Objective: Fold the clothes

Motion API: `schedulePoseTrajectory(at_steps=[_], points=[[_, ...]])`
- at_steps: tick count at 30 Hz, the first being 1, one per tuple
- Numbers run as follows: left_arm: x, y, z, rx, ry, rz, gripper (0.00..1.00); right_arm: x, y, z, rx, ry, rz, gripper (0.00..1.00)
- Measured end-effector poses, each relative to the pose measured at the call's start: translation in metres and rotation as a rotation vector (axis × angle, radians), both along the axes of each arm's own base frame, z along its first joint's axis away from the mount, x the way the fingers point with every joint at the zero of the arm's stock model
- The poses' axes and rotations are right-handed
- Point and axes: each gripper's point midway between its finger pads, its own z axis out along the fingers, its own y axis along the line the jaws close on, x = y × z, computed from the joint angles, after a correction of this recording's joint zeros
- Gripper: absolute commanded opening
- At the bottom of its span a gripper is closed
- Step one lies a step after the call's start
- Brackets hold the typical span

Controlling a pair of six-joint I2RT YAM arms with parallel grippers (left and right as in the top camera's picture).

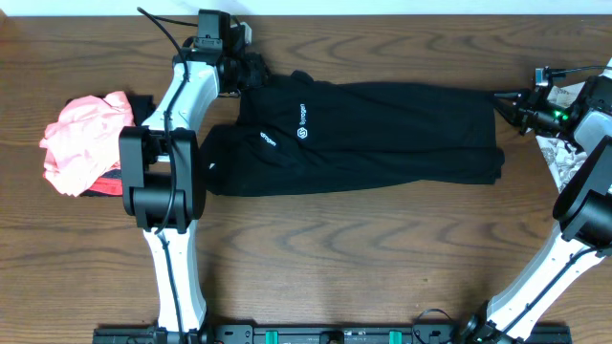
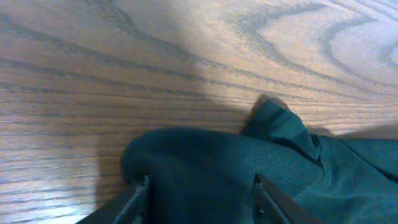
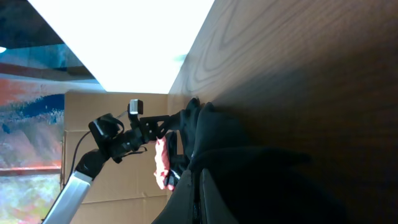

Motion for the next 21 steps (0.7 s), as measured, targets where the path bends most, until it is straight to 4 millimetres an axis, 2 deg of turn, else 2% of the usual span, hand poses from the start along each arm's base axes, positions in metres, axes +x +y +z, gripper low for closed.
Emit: schedulePoseTrajectory(at_steps=[5, 12, 17, 21], points=[[-0.001, -0.001, 0.0, -0.003, 0.002, -0.005, 0.35, 0.0, 0.0, -0.001, -0.003, 0.002, -0.001, 0.01], [-0.009, 0.0, -0.005, 0.003, 0.04, -0.011, 0.35, 0.0, 0.0, -0.001, -0.003, 0.002, -0.002, 0.01], [-0.013, 0.0, -0.008, 0.008, 0.058, -0.016, 0.27, 0.0, 0.0, -0.001, -0.003, 0.002, -0.002, 0.01], [-0.021, 0.001, -0.012, 0.017, 0.093, -0.02, 0.15, 0.0, 0.0, -0.001, -0.003, 0.002, -0.002, 0.01]])
